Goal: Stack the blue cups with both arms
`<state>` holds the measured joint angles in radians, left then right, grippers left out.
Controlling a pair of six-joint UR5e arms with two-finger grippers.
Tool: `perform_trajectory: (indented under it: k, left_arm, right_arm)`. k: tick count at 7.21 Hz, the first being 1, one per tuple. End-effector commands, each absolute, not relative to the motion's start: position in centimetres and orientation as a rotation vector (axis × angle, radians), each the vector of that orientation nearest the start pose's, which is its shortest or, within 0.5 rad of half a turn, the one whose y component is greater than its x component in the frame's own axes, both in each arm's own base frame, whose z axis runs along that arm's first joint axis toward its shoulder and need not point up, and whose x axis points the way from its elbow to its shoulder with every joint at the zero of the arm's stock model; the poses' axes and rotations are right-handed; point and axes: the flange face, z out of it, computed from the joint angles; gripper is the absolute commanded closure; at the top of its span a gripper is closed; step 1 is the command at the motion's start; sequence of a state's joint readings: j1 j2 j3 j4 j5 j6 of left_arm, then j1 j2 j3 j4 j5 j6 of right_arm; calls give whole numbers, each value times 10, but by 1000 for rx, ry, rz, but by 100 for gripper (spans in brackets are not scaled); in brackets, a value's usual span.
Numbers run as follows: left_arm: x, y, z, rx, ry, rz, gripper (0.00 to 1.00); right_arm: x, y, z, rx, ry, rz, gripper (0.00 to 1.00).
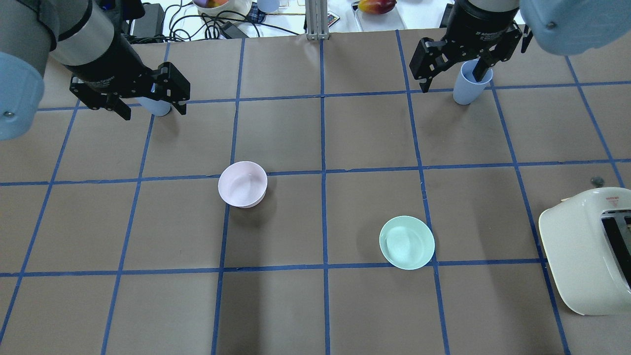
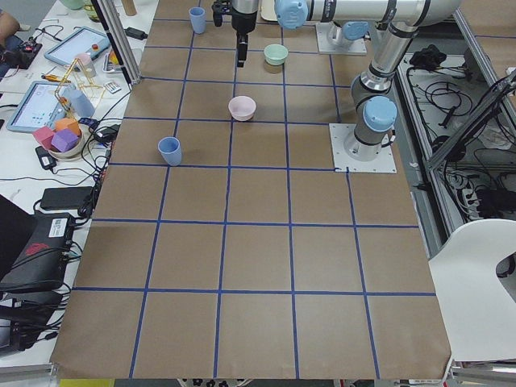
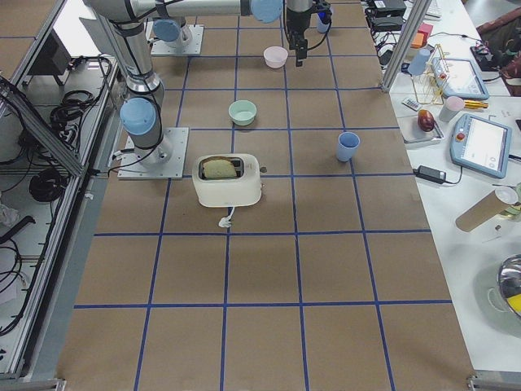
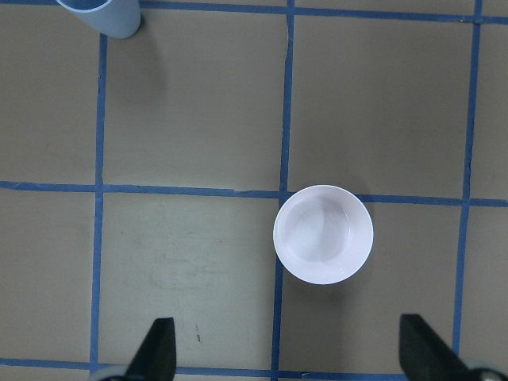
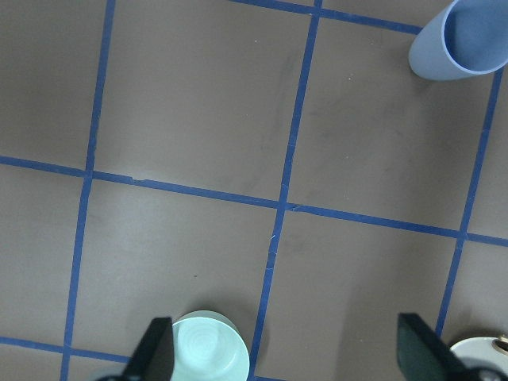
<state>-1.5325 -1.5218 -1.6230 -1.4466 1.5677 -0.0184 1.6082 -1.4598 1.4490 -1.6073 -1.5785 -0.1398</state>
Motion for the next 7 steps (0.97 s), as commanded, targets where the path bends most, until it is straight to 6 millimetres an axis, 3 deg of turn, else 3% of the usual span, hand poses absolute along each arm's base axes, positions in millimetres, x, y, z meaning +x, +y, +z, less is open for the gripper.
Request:
perform_trajectory:
  k: [1, 4, 7]
  left_arm:
    - [-115, -487, 499, -89, 3136, -190, 0]
    - [-114, -498, 498, -51, 3148, -206, 0]
    - [-110, -520, 478, -47, 3150, -192, 0]
  right_arm:
    - [153, -537, 494, -242, 3142, -65, 0]
    - [153, -537, 493, -241, 3145, -60, 0]
    - [152, -538, 491, -239, 3152, -57, 0]
